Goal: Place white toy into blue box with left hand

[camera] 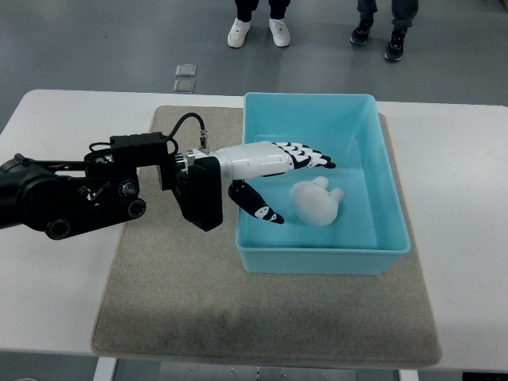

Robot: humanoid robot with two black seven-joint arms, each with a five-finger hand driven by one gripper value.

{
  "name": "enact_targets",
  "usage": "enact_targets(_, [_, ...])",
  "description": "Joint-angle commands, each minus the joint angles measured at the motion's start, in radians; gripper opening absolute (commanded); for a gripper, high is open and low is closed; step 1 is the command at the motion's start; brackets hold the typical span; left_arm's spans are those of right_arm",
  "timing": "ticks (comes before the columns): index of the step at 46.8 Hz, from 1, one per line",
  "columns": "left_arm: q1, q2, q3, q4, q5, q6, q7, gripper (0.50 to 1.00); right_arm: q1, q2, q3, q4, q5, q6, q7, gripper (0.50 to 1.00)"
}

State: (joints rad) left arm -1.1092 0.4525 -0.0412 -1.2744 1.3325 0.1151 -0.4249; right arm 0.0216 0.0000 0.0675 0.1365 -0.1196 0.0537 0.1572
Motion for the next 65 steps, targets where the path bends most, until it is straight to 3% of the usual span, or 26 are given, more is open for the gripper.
enact_targets(1, [0.0,0.0,0.0,0.0,-0.029,0.0,0.0,0.992,0.001,0.0,0.0,0.0,0.0,0.0,0.001,0.936])
enact_targets(11, [0.002,0.008,-0.048,-0.002,-0.235,0.04,-0.002,0.992,0.0,0.0,0.0,0.0,0.0,0.0,0.001,0.936])
enact_targets(36, [0.028,0.043,-0.212,0.121,-1.386,0.026,-0.002,1.0,0.0,0.0,0.0,0.0,0.0,0.0,0.001,0.936])
enact_targets(52, [0.146,0.118,-0.29,0.207,-1.609,-0.287,0.002,1.0,0.0,0.0,0.0,0.0,0.0,0.0,0.001,0.936])
enact_targets(65, [0.249,0.158,-0.295,0.21,-1.794,-0.316,0.002,1.0,0.001,0.0,0.0,0.0,0.0,0.0,-0.001,0.936])
